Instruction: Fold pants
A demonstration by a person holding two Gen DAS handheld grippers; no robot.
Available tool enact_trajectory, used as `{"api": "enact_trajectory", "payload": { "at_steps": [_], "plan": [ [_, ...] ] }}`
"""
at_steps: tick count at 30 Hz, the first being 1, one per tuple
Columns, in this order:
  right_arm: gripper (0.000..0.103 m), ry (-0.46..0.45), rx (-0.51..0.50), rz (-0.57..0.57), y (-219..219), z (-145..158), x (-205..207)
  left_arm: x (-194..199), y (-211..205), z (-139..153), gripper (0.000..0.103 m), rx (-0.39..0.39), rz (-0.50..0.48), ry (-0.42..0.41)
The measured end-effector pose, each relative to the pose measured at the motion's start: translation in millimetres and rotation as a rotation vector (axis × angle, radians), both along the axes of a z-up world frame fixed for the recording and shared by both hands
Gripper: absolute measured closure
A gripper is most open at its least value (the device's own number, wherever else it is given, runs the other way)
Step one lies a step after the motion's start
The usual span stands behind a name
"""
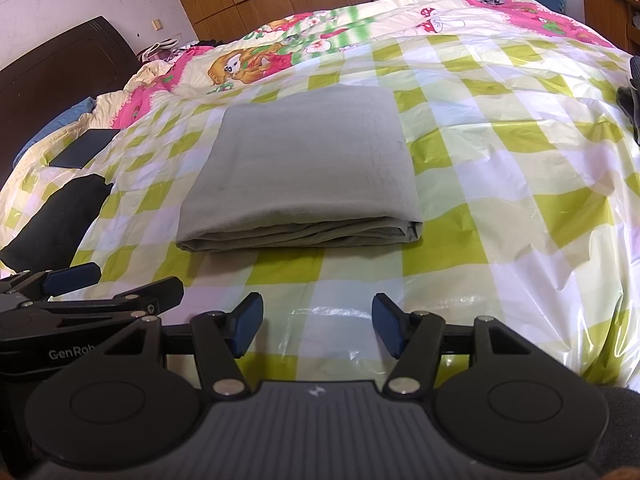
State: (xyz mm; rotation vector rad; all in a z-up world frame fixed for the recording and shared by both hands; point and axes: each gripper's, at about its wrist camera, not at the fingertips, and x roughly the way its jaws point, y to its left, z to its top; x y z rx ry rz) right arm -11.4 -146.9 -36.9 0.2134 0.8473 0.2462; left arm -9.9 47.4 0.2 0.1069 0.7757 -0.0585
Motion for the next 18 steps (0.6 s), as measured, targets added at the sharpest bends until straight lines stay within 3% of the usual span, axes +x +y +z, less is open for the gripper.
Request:
{"api": "enact_trajectory", "payload": {
  "at_steps": [18],
  "plan": [
    [0.041,0.000,-0.001,0.000,0.5,0.1,-0.7,-0.9,1.8,2.6,0.000,0.007,0.000,-0.004]
  ]
}}
